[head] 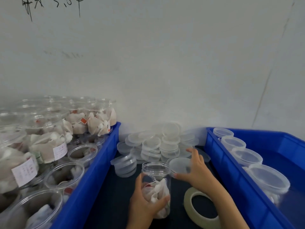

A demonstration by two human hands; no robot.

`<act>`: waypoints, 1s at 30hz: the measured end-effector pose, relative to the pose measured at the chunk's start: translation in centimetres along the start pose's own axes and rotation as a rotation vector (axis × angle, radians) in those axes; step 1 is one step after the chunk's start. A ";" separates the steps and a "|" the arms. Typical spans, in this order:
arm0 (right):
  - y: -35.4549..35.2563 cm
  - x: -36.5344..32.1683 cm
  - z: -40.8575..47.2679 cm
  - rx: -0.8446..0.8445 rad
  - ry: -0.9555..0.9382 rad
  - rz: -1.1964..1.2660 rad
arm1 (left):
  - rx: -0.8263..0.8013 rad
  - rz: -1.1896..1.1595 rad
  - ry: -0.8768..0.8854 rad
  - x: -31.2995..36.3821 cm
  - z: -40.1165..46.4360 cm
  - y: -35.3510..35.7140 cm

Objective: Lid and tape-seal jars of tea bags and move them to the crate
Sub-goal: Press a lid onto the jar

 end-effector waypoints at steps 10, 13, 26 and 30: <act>2.4 1.0 -3.5 0.092 -0.186 0.168 | -0.050 0.114 0.079 -0.4 -0.9 -0.6; 2.3 1.8 -4.0 0.069 -0.205 0.323 | -0.050 0.094 0.046 -0.8 -0.7 -0.9; 3.6 3.1 -4.1 0.136 -0.046 1.108 | -0.136 -0.077 0.047 0.1 0.5 -2.8; 5.0 2.0 -4.3 0.015 -0.072 1.129 | -0.248 -0.051 0.061 0.3 0.5 -2.6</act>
Point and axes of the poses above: each hand's wrist, its own z-axis towards the middle knuckle, its own y-axis out of the palm, x = y × z, the point moved 3 cm from there along z, towards the middle knuckle, and after that the axes turned 3 degrees about -x, right-handed, at the moved point
